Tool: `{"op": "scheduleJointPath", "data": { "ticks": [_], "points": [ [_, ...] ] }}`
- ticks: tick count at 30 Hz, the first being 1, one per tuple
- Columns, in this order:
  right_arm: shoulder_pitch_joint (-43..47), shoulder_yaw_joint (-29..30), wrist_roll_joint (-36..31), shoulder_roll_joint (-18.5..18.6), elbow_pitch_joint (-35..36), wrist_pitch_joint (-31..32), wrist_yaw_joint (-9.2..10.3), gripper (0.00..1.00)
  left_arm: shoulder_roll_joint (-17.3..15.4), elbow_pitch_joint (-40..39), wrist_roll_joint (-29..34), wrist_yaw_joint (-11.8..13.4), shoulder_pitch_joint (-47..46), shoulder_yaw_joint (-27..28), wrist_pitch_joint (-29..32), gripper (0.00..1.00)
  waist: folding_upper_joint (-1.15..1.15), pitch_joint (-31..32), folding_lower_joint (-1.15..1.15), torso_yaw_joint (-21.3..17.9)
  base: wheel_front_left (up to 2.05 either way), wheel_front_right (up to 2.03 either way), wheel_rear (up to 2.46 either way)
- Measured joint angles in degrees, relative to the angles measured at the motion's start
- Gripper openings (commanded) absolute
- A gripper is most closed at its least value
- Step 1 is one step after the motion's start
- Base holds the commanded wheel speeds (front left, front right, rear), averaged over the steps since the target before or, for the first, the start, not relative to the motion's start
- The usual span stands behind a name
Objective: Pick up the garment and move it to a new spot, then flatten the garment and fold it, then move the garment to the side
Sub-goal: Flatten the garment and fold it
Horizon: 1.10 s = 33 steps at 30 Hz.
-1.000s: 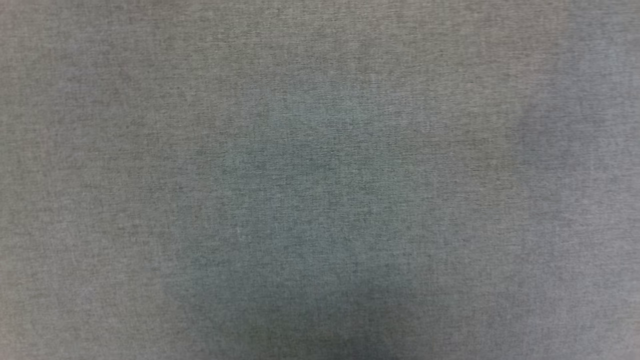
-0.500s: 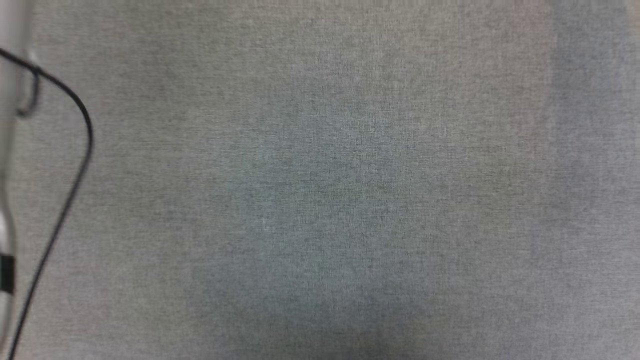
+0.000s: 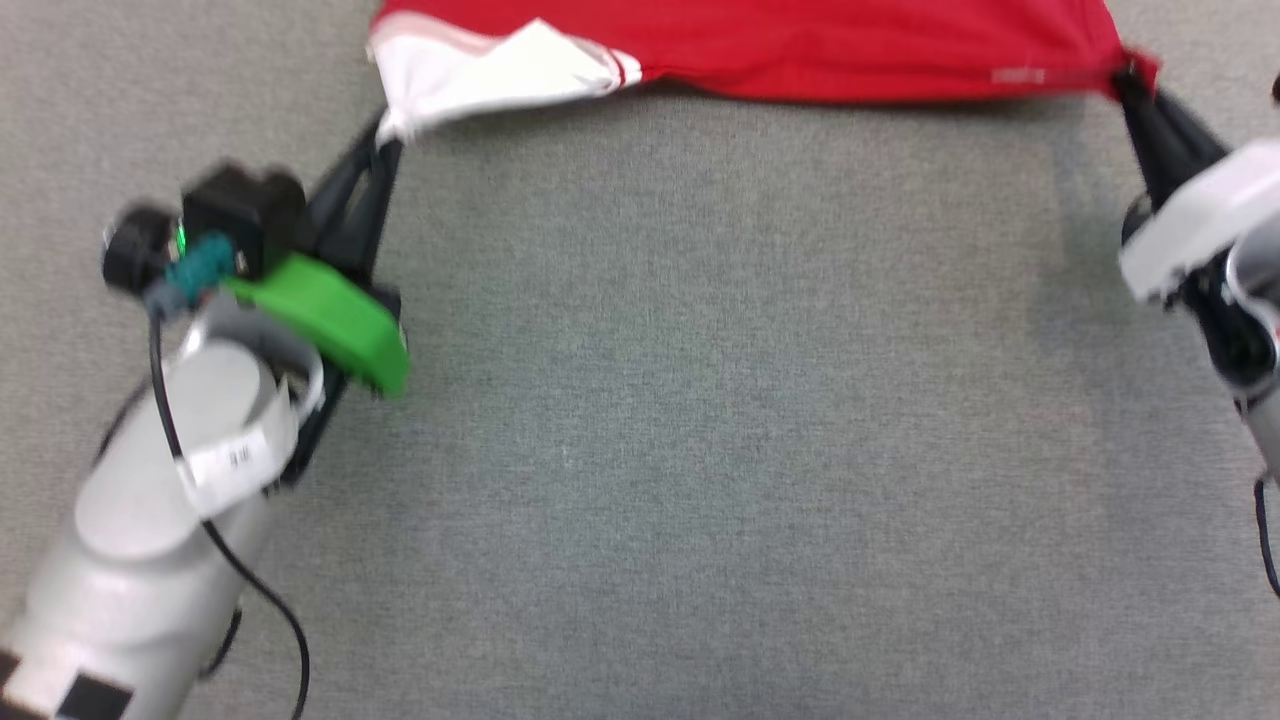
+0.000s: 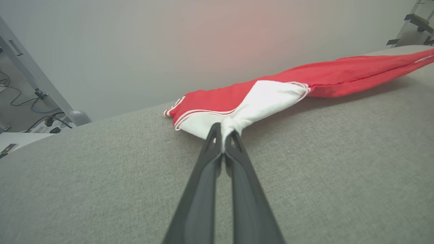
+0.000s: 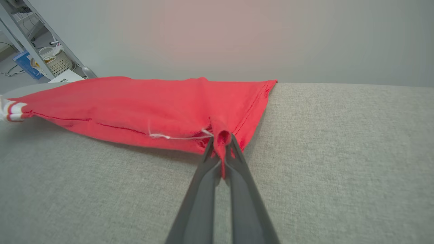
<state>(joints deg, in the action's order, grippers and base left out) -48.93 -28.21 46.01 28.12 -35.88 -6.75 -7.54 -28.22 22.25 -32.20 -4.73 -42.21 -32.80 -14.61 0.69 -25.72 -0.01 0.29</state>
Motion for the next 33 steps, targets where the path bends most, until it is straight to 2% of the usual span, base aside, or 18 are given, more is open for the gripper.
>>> {"op": "scheduleJointPath", "data": {
  "ticks": [11,14,20,29,33],
  "points": [
    [16.65,-4.88,8.26,5.69,4.67,5.11,-0.01,0.00,-5.70,-10.37,-4.68,4.02,23.29,-1.93,2.61,0.00,0.00,10.48,0.00,0.47,0.00,0.00,0.00],
    [20.07,-5.22,10.90,6.64,6.02,6.34,0.00,0.00,-6.97,-13.82,-5.37,4.20,27.72,-3.67,4.45,0.00,0.00,13.02,0.00,0.56,0.00,0.00,0.00],
    [26.47,-5.59,15.08,9.24,9.60,9.51,0.00,0.00,-9.22,-20.51,-5.83,4.48,34.21,-6.98,8.38,0.00,0.00,17.41,0.00,0.83,0.00,0.00,0.00],
    [36.79,-4.99,19.78,13.06,16.39,14.12,0.00,0.00,-14.47,-25.79,-9.02,5.82,42.04,-7.16,10.66,0.00,0.00,21.84,0.00,0.58,0.00,0.00,0.00],
    [40.98,-4.14,20.36,14.63,19.41,15.55,0.00,0.00,-15.43,-28.04,-9.66,5.98,44.39,-7.89,11.52,0.00,0.00,22.62,0.00,0.28,0.00,0.00,0.00]
  ]
}}
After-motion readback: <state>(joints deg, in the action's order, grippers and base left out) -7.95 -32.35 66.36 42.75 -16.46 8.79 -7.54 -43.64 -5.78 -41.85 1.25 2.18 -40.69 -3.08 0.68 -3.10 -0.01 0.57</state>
